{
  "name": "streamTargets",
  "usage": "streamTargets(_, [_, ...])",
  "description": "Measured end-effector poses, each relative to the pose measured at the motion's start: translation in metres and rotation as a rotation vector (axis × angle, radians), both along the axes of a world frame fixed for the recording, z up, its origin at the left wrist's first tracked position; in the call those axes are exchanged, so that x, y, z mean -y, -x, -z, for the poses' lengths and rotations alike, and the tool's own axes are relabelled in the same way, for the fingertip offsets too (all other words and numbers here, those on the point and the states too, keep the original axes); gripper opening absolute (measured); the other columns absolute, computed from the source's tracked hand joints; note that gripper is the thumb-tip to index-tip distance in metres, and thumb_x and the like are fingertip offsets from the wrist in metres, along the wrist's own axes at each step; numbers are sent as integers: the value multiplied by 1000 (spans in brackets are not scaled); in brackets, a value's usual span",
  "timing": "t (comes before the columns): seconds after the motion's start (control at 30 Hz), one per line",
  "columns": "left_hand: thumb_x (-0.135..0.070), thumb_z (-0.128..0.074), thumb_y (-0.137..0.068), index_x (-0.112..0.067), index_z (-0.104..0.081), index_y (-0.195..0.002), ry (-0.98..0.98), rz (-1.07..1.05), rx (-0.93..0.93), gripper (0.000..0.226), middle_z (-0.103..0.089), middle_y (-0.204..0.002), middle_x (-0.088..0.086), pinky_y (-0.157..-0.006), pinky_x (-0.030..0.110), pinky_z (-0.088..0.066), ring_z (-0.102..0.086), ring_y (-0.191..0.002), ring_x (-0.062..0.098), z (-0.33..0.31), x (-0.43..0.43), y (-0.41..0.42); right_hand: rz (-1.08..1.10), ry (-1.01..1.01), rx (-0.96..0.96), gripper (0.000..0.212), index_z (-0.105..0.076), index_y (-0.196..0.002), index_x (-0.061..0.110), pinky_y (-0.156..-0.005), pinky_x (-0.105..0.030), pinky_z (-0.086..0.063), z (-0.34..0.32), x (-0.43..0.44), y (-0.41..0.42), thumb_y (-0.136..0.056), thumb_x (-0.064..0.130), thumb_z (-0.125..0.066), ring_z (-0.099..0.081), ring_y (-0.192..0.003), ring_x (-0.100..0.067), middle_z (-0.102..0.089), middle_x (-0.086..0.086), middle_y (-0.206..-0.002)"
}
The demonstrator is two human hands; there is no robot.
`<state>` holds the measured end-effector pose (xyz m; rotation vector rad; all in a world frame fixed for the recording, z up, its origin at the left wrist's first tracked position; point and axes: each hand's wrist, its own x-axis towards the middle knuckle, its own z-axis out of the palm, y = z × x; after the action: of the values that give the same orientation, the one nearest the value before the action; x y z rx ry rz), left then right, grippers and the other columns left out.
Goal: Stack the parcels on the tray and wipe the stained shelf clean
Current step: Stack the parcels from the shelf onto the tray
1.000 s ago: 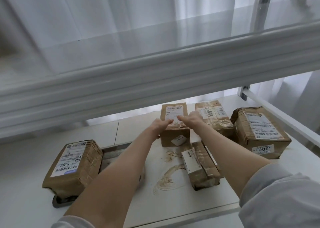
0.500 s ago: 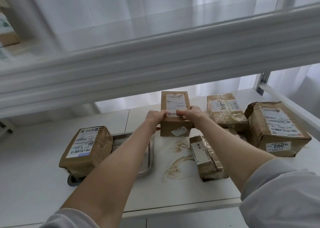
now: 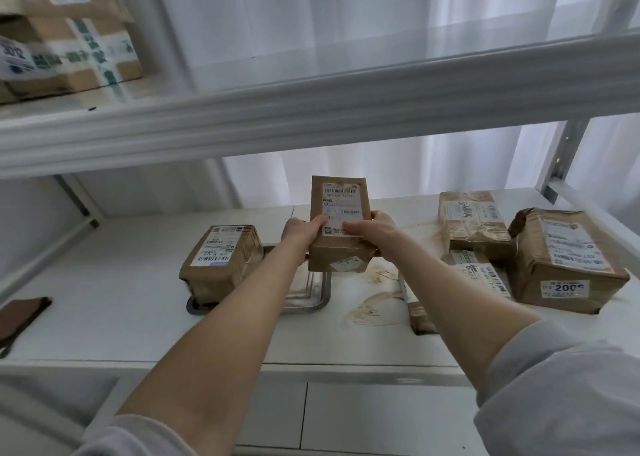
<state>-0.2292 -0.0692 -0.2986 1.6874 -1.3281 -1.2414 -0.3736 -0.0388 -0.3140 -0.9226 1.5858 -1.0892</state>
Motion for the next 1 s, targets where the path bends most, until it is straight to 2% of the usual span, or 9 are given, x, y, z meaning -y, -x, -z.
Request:
streamTargets(0.2, [-34, -68, -85, -6, -60, -107, 28, -14, -47, 37, -66, -97, 8, -78, 34, -55, -63, -86, 23, -4, -34, -22, -84, 3, 35, 45, -46, -118, 14, -54, -24, -53, -3, -26, -19, -83, 19, -74, -65, -76, -15, -63, -3, -97])
streamTargets(0.33, [-29, -67, -86, -7, -57, -121, 53, 1, -67, 43, -68, -110, 9, -60, 24, -52, -63, -82, 19, -8, -54, -32, -113, 7, 30, 54, -43, -130, 14, -55, -22, -50, 2, -38, -26, -84, 16, -72, -63, -77, -14, -61, -2, -102])
streamTargets(0.43, [-27, -66, -87, -6, -54, -126, 89, -3, -58, 46, -67, -115, 11, -54, 21, -49, -62, -83, 18, -11, -65, -38, -126, 27, 39, 58, -41, -137, 16, -53, -22, -49, 2, -45, -28, -86, 16, -70, -63, -76, -13, -61, -2, -101])
streamTargets(0.5, [-25, -66, -88, -5, -53, -127, 113, -14, -64, 46, -66, -117, 12, -58, 23, -52, -64, -85, 18, -11, -67, -41, -110, 39, 60, 58, -38, -141, 17, -57, -25, -53, 0, -46, -28, -90, 18, -66, -65, -77, -14, -64, -2, -97])
streamTargets(0.63, [-26, -67, -86, -9, -56, -128, 257, 0, 43, 47, -67, -119, 10, -89, 39, -55, -67, -100, 24, -10, -72, -46, -65, 52, 41, 46, -38, -141, 15, -82, -37, -57, -4, -47, -36, -98, 22, -52, -66, -91, -21, -65, -3, -97])
streamTargets(0.77, [-32, -71, -80, -15, -53, -133, 374, 58, 141, 59, -65, -123, 4, -93, 36, -52, -63, -107, 20, -17, -78, -49, -2, 108, 87, 36, -39, -132, 17, -73, -29, -55, -9, -49, -45, -98, 13, -49, -62, -84, -16, -60, -2, -99])
streamTargets(0.87, [-40, -65, -85, -21, -57, -130, 417, 87, 164, 50, -63, -125, -2, -86, 25, -47, -60, -110, 16, -22, -80, -58, 47, 105, 174, 29, -40, -123, 16, -70, -30, -57, -9, -46, -48, -97, 19, -52, -64, -87, -17, -62, -6, -111])
streamTargets(0.93, [-40, -60, -89, -25, -63, -124, 435, 107, 186, 39, -64, -124, -4, -85, 24, -46, -59, -110, 14, -24, -80, -65, 63, 79, 254, 50, -40, -129, 16, -72, -33, -58, -7, -43, -54, -91, 39, -61, -67, -91, -21, -64, -7, -112])
streamTargets(1.0, [-37, -64, -86, -27, -66, -118, 461, 126, 172, 34, -66, -121, -5, -91, 27, -49, -59, -111, 13, -24, -78, -72, 76, 55, 308, 83, -39, -131, 17, -75, -39, -58, -10, -43, -62, -69, 62, -72, -68, -94, -24, -66, -9, -111])
